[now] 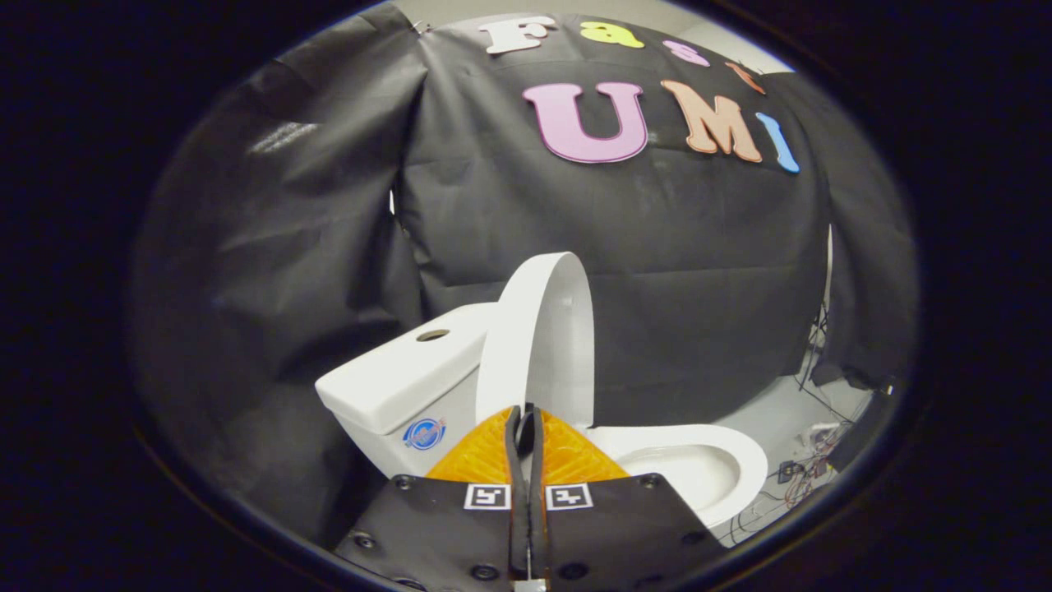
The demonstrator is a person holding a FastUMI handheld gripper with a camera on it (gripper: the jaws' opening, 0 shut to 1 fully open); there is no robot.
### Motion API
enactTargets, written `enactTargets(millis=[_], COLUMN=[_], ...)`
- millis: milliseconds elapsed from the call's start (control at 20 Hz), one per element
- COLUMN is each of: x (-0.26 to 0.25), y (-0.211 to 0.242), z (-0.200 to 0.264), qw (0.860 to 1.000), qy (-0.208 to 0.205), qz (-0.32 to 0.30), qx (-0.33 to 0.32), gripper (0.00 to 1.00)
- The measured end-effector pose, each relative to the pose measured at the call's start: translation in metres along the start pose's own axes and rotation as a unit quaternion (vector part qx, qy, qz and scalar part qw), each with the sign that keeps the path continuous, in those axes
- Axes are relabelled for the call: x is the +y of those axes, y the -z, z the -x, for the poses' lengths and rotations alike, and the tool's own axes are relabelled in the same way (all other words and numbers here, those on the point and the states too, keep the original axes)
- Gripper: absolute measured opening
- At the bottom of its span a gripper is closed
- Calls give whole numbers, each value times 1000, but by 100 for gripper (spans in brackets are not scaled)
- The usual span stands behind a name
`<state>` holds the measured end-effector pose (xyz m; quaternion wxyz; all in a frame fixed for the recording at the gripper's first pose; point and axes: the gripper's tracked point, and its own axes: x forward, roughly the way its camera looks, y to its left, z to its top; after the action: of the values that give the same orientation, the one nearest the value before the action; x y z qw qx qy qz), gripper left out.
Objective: Open the toilet lid.
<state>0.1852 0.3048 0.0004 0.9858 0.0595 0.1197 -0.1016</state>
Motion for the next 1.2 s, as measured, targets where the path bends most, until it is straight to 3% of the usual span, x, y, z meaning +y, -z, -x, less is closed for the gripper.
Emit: enactTargets(millis=[550,950,1100,1200], x=[40,60,74,78], y=[0,4,8,8], z=[-13,-19,-22,-11], qw=[997,994,993,992], qy=[29,14,-22,-44], qz=[73,103,116,119], qx=[-23,-35,-29,-28], gripper=[1,6,15,35])
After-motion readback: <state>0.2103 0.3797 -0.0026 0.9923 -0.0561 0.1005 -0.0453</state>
